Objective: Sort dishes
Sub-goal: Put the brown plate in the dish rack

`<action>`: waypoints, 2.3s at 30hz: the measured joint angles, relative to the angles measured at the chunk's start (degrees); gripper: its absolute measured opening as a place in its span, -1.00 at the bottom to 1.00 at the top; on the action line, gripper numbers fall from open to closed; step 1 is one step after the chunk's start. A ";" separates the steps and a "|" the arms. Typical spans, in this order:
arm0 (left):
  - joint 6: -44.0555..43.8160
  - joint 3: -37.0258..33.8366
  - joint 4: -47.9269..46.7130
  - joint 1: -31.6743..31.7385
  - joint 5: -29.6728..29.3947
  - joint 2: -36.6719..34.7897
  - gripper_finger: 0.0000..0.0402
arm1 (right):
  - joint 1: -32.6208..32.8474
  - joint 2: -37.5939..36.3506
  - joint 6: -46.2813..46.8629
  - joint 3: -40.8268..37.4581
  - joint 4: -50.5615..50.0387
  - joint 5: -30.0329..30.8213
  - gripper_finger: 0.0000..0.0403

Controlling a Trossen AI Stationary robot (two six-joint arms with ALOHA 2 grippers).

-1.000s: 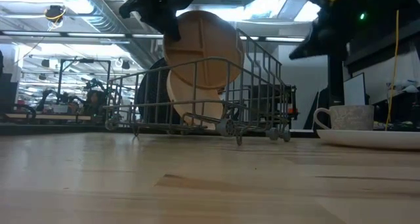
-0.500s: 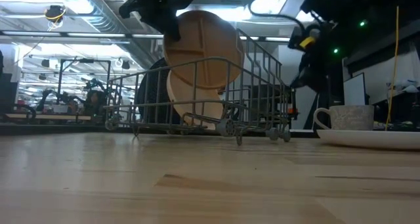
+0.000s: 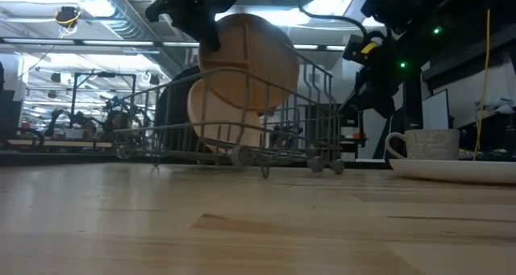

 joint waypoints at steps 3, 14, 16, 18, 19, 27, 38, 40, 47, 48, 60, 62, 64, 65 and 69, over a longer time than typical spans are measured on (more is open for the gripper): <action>-1.01 0.00 -1.73 0.00 0.00 0.00 -0.83 | 1.91 0.00 0.02 0.00 0.00 -0.63 -0.93; -5.20 -0.02 -8.11 -1.11 -0.02 0.00 -0.84 | 8.98 0.17 -0.03 -0.26 4.01 -2.62 -0.93; -5.85 -0.02 -9.13 -1.42 0.00 0.00 -0.83 | 9.35 0.17 -0.03 -0.30 4.65 -3.22 -0.93; -6.91 -0.02 -10.40 -1.74 -0.01 0.00 -0.84 | 9.40 0.17 -0.02 -0.28 5.24 -4.89 -0.93; -7.67 -0.02 -11.45 -1.94 0.00 0.00 -0.85 | 9.39 0.17 -0.01 -0.28 5.43 -5.81 -0.93; -11.98 -0.02 -15.97 -3.60 0.00 0.00 -0.82 | 9.37 0.15 -0.23 -0.28 7.09 -9.71 -0.93; -12.44 -0.02 -16.56 -4.25 1.01 0.02 -0.82 | 9.40 0.17 -1.75 -0.28 12.16 -19.29 -0.93; -12.46 -0.02 -17.49 -4.50 1.28 0.02 -0.84 | 9.40 0.17 -1.76 -0.28 12.17 -20.06 -0.93; -15.65 -3.81 -16.99 -5.61 1.08 0.04 -0.83 | 9.39 0.17 -3.03 -0.28 12.28 -21.34 -0.93; -16.69 -4.57 -16.56 -5.73 0.95 0.02 -0.82 | 9.37 0.17 -3.04 -0.28 12.28 -21.36 -0.93; -20.35 -6.86 -16.92 -5.99 0.73 -0.02 -0.82 | 9.37 0.15 -3.06 -0.22 12.84 -21.29 -0.93; -20.35 -6.86 -16.90 -5.99 0.81 -0.02 -0.83 | 9.37 0.15 -3.06 -0.22 12.98 -21.30 -0.93; -20.51 -6.88 -16.85 -5.97 0.83 -0.04 -0.85 | 9.37 0.15 -3.06 -0.22 13.03 -21.29 -0.93; -21.06 -6.88 -16.89 -5.97 0.87 -0.04 -0.85 | 9.37 0.15 -3.06 -0.22 13.09 -21.29 -0.93; -24.64 -6.95 -16.94 -5.95 0.67 -0.02 -0.85 | 9.37 0.15 -3.06 -0.20 13.16 -21.27 -0.93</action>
